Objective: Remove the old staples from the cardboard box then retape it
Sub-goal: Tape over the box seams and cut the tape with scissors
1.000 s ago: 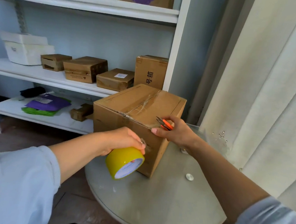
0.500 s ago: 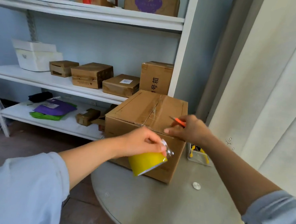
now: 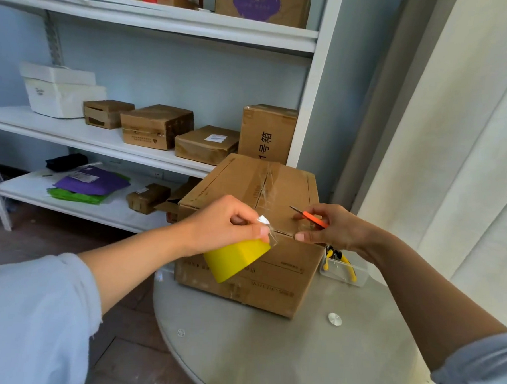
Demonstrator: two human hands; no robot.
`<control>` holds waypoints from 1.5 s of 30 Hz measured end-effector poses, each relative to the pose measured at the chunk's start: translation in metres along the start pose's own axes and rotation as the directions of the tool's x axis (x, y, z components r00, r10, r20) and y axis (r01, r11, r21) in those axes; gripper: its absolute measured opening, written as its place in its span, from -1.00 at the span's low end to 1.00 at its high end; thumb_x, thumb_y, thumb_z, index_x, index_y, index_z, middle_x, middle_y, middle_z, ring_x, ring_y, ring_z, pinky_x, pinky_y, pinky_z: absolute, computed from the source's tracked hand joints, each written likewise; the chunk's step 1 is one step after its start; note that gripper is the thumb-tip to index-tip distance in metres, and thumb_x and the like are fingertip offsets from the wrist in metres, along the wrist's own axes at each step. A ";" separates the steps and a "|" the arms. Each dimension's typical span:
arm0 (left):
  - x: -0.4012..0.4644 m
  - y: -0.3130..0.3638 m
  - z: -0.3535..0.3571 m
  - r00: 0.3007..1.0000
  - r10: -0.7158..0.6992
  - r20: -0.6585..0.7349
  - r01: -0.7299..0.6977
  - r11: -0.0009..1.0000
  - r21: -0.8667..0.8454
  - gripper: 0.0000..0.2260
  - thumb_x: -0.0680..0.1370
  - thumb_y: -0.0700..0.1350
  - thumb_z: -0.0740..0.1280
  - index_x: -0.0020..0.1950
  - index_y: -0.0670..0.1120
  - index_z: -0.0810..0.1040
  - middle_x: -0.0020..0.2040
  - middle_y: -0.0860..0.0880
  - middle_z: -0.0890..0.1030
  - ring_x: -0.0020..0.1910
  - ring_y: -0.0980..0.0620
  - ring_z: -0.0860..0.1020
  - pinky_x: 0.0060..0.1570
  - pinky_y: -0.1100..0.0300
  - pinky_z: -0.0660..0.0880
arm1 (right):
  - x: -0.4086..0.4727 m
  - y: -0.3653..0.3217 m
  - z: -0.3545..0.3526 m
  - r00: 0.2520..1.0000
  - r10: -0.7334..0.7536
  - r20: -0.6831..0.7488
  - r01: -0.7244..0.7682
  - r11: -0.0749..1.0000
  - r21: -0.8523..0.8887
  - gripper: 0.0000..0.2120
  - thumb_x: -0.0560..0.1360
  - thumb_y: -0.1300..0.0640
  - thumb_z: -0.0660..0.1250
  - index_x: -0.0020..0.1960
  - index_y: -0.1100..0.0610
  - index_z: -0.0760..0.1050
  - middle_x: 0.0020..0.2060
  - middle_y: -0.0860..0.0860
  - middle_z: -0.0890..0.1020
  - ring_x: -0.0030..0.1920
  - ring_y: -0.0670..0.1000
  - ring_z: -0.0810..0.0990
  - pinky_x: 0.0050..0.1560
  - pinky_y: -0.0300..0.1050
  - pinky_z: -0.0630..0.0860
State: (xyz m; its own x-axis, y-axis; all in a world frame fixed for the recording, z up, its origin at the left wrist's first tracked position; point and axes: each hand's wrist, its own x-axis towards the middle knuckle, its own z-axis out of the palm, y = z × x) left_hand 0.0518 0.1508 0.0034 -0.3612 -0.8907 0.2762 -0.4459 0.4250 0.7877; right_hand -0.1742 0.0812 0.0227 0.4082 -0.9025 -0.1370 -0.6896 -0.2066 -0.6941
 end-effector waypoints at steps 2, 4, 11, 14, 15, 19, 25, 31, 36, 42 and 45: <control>0.000 -0.004 -0.001 0.994 -0.053 0.093 0.044 0.994 0.099 -0.86 0.47 0.06 0.39 -0.17 0.04 0.70 -0.27 0.06 0.68 -0.26 0.20 0.58 0.09 0.00 0.42 | -0.004 -0.002 -0.003 0.999 0.018 0.041 -0.018 1.000 0.020 -0.62 0.43 0.16 0.46 0.21 0.09 0.47 0.04 -0.01 0.47 -0.05 -0.05 0.46 -0.18 -0.28 0.40; -0.001 -0.004 0.004 0.976 -0.142 0.164 0.081 0.940 0.330 -0.87 0.50 0.09 0.35 -0.22 0.15 0.64 -0.41 0.31 0.58 -0.28 0.39 0.53 0.41 -0.20 -0.03 | -0.005 -0.007 -0.006 0.998 0.025 0.056 -0.026 1.000 0.012 -0.63 0.43 0.14 0.45 0.21 0.08 0.48 -0.08 -0.04 0.47 -0.18 -0.09 0.44 -0.33 -0.35 0.37; 0.000 -0.006 0.025 0.987 -0.161 0.020 0.142 0.916 0.374 -0.84 0.51 0.16 0.29 -0.15 0.18 0.64 -0.42 0.47 0.50 -0.20 0.46 0.49 0.41 -0.09 -0.42 | 0.000 0.006 0.011 0.955 0.047 -0.294 -0.015 0.994 0.110 -0.84 0.50 0.06 0.39 0.01 0.13 0.57 -0.12 0.04 0.60 -0.12 -0.03 0.56 -0.21 -0.24 0.45; 0.000 -0.001 0.044 0.981 -0.041 -0.190 0.103 0.939 0.327 -0.79 0.52 0.18 0.26 -0.15 0.16 0.65 -0.31 0.31 0.61 -0.12 0.36 0.53 0.47 0.03 -0.24 | -0.010 0.016 0.007 0.872 0.144 -0.467 0.017 0.946 0.325 -0.84 0.53 0.10 0.35 0.01 0.18 0.57 -0.24 0.03 0.51 -0.27 -0.08 0.42 -0.33 -0.23 0.33; 0.000 0.001 0.049 0.974 0.003 -0.225 0.074 0.940 0.332 -0.75 0.53 0.18 0.24 -0.11 0.11 0.66 -0.24 0.22 0.65 -0.09 0.30 0.55 0.47 0.07 -0.13 | -0.014 0.023 0.005 0.835 0.207 -0.510 0.011 0.920 0.392 -0.81 0.54 0.09 0.32 0.02 0.21 0.57 -0.27 0.04 0.47 -0.30 -0.07 0.38 -0.35 -0.22 0.30; 0.004 0.012 0.069 0.945 0.152 -0.289 -0.034 0.926 0.375 -0.76 0.55 0.16 0.23 -0.04 0.13 0.67 -0.15 0.24 0.66 -0.10 0.23 0.54 0.19 0.17 0.28 | -0.026 0.058 0.011 0.792 0.376 -0.482 -0.117 0.867 0.484 -0.74 0.58 0.07 0.28 0.08 0.26 0.56 -0.31 0.08 0.44 -0.34 -0.03 0.32 -0.39 -0.20 0.27; 0.019 0.022 0.116 0.992 0.051 -0.115 -0.003 0.924 0.382 -0.76 0.55 0.10 0.25 -0.17 0.04 0.63 -0.44 0.03 0.47 -0.28 -0.03 0.48 -0.30 0.15 0.34 | -0.015 0.129 0.046 0.818 0.462 -0.343 -0.351 0.873 0.338 -0.67 0.49 0.22 0.38 0.22 0.30 0.47 -0.30 0.07 0.45 -0.37 -0.05 0.34 -0.42 -0.24 0.22; 0.048 -0.008 0.187 0.971 -0.237 -0.023 0.236 0.942 0.238 -0.74 0.59 0.02 0.25 -0.07 -0.12 0.63 -0.16 -0.11 0.62 -0.05 -0.15 0.56 -0.21 0.14 0.41 | -0.013 0.185 0.069 0.757 0.512 -0.405 -0.408 0.856 0.318 -0.76 0.43 0.09 0.46 0.06 0.13 0.57 -0.03 0.15 0.64 -0.13 0.09 0.56 -0.15 -0.14 0.46; 0.054 -0.023 0.210 0.921 -0.381 -0.080 0.356 0.908 -0.221 -0.78 0.58 -0.05 0.29 0.09 -0.13 0.65 0.03 -0.12 0.64 0.01 -0.03 0.55 0.07 0.08 0.49 | -0.015 0.209 0.061 0.730 0.479 -0.487 -0.426 0.877 0.223 -0.72 0.46 0.00 0.44 0.15 0.01 0.57 0.12 0.06 0.62 0.12 0.11 0.58 0.08 -0.04 0.51; 0.061 -0.024 0.205 0.917 -0.390 -0.086 0.350 0.888 -0.299 -0.75 0.63 -0.09 0.17 0.07 -0.10 0.64 -0.14 0.17 0.54 -0.03 0.11 0.50 0.13 0.14 0.44 | -0.011 0.196 0.053 0.744 0.391 -0.542 -0.254 0.916 0.312 -0.65 0.56 -0.06 0.26 0.22 0.13 0.57 0.16 0.13 0.62 0.18 0.13 0.56 0.17 0.08 0.50; 0.065 -0.024 0.209 0.909 -0.403 -0.105 0.351 0.878 -0.325 -0.75 0.64 -0.11 0.17 0.07 -0.11 0.63 -0.13 0.12 0.57 -0.02 0.07 0.54 0.11 0.10 0.48 | -0.024 0.160 0.043 0.886 0.331 -0.325 0.003 0.696 0.718 -0.59 0.53 -0.16 0.25 0.09 0.14 0.63 -0.02 0.06 0.70 0.01 -0.01 0.65 -0.01 -0.09 0.57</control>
State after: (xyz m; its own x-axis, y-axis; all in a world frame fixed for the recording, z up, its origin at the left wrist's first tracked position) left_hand -0.1323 0.1166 -0.1127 -0.0626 -0.9980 -0.0085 -0.2518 0.0076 0.9677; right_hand -0.2687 0.0857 -0.1155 -0.0605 -0.9907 -0.1216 -0.0492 0.1247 -0.9910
